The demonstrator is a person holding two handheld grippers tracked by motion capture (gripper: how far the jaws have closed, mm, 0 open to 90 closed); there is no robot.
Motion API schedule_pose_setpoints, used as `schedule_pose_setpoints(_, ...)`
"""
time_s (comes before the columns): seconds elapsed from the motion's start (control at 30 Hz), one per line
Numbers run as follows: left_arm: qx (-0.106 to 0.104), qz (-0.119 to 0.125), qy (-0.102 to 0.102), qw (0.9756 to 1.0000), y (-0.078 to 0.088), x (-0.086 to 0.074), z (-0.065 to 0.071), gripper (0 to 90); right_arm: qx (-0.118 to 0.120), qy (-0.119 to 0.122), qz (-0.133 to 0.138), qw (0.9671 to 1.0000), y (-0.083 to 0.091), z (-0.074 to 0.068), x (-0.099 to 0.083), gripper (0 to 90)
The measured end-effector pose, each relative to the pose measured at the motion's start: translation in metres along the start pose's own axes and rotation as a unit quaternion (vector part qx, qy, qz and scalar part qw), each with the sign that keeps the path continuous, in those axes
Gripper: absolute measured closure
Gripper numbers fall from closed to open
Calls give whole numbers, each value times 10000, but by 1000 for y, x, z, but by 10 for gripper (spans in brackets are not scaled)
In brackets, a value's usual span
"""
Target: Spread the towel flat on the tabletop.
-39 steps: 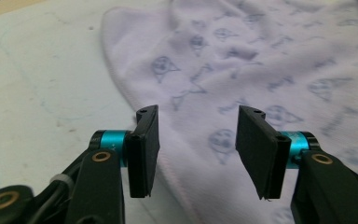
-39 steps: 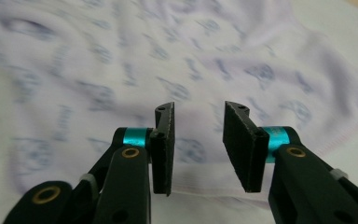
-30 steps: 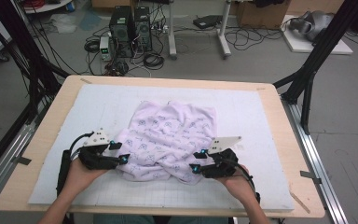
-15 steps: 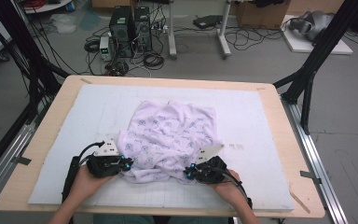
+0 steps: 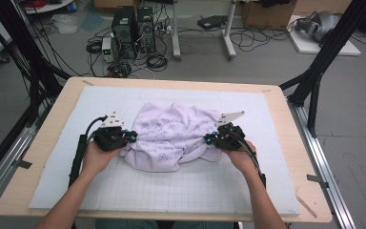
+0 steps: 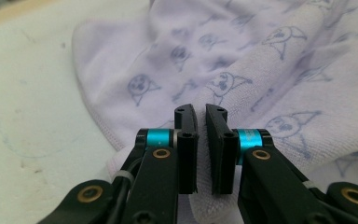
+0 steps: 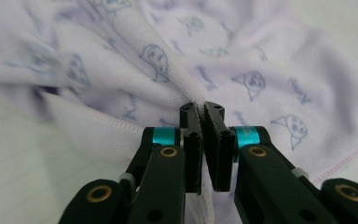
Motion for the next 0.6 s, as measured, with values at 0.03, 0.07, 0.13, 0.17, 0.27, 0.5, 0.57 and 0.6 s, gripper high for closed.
schedule_pose_setpoints(0.03,45,-89,77,9999,-6,-6,-6,828,25,-128,-80,9999,-7,4,-5,864)
schedule_pose_setpoints(0.07,37,-130,232,9996,-12,-11,-10,828,21,-222,-124,9997,-14,7,-10,864)
schedule_pose_setpoints(0.13,32,-75,418,9991,-17,-15,-16,826,43,-396,-131,9991,-23,10,-15,862)
schedule_pose_setpoints(0.17,32,-40,438,9990,-17,-14,-17,824,45,-455,-87,9989,-24,11,-16,860)
schedule_pose_setpoints(0.27,97,-32,328,9994,-12,-11,-17,757,19,-445,-34,9990,-21,11,-14,820)
schedule_pose_setpoints(0.5,-98,326,361,9988,22,9,-6,565,33,-288,511,9983,8,-6,8,718)
schedule_pose_setpoints(0.57,-151,337,281,9989,30,11,-1,544,28,-97,594,9982,17,-16,12,696)
schedule_pose_setpoints(0.6,-178,326,217,9991,35,12,1,529,61,-56,643,9979,21,-22,13,691)
Point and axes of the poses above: each handheld gripper's, and its own axes: y roughly backward along the jaws, x roughly out of its top, z roughly to its right, the point moved 8 cm from there along -y, roughly forward along the jaws, and after that the axes turned 15 degrees about z, right-handed, at the moved point
